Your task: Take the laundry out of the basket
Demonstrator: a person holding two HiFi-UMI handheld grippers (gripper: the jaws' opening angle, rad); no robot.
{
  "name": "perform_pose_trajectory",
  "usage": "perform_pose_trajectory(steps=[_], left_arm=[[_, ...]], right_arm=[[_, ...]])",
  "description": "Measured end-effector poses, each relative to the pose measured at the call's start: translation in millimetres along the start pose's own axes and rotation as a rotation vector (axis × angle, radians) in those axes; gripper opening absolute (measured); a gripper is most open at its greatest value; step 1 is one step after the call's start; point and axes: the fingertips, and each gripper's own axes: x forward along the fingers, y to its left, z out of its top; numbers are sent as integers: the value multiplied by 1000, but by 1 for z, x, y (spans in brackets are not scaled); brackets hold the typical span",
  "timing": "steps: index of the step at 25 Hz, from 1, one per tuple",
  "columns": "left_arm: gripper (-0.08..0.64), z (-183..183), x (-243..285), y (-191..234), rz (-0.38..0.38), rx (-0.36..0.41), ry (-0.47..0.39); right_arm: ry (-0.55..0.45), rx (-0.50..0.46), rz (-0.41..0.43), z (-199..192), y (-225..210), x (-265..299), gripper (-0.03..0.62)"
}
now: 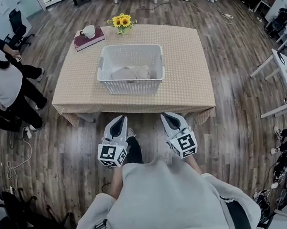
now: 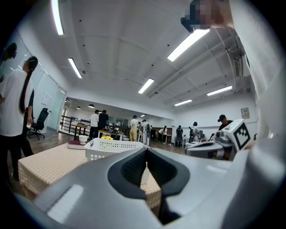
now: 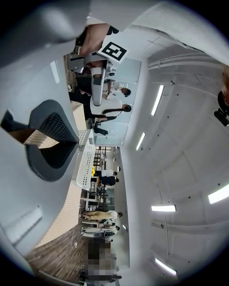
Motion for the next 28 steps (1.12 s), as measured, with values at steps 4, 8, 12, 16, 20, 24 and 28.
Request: perform_pose_trajectory(steps=[4, 8, 12, 16, 20, 24, 28], left_arm=[[11, 12, 41, 47, -20, 2, -10], [11, 39, 72, 100, -28, 19, -35], [11, 53, 98, 152, -17, 24, -44], [11, 63, 119, 193, -8, 18, -45], [11, 76, 140, 225, -13, 23, -57], [11, 87, 163, 248, -31, 38, -69], [11, 89, 178, 266, -51, 48, -61]], right_arm=[[5, -5, -16, 16, -14, 60, -2], [-26, -15, -23, 51, -24, 118, -2], [-39, -24, -41, 73, -36, 169, -2], [-39, -18, -77, 88, -53, 205, -2], [-58, -20, -110, 106, -70, 232, -2], [-75, -13, -145, 117, -88, 259, -2], [-86, -11, -165, 124, -96, 282, -2]])
